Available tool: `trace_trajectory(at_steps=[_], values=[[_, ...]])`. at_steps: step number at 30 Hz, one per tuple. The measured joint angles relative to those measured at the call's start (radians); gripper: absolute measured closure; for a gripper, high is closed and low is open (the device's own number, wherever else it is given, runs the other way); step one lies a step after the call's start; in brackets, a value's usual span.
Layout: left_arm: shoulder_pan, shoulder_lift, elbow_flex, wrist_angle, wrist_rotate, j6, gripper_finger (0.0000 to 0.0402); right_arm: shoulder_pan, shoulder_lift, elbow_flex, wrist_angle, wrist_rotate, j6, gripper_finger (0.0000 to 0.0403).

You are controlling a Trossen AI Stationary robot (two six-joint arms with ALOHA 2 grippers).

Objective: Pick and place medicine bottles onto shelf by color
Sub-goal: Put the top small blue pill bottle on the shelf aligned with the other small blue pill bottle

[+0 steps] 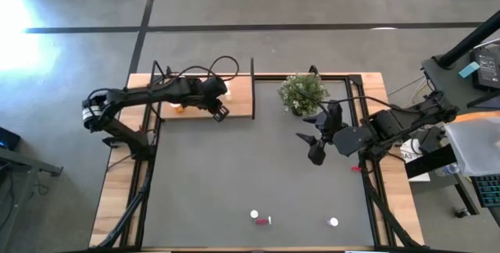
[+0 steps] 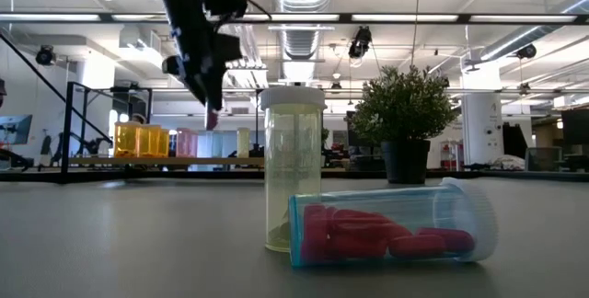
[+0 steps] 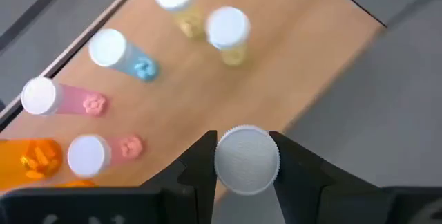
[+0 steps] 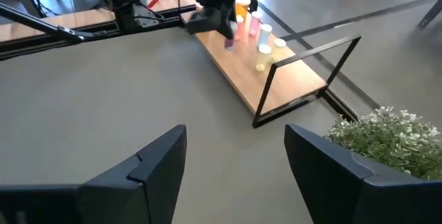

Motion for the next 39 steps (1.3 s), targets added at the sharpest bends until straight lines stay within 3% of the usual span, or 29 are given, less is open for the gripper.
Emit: trace_trajectory(at_steps=[6, 15, 39], values=[[0.074, 0.0, -0.088, 0.164, 0.001, -0.001, 0.0301, 0.0, -0.001, 0.0, 0.001, 0.002, 0.001, 0.017], [0.117, 0.007, -0.15, 0.231, 0.0, 0.007, 0.0301, -0.001, -0.001, 0.0, 0.002, 0.054, 0.001, 0.0172], [0.152, 0.068, -0.157, 0.274, 0.0, 0.015, 0.0301, -0.01, -0.002, 0.0, 0.002, 0.057, 0.001, 0.0172]])
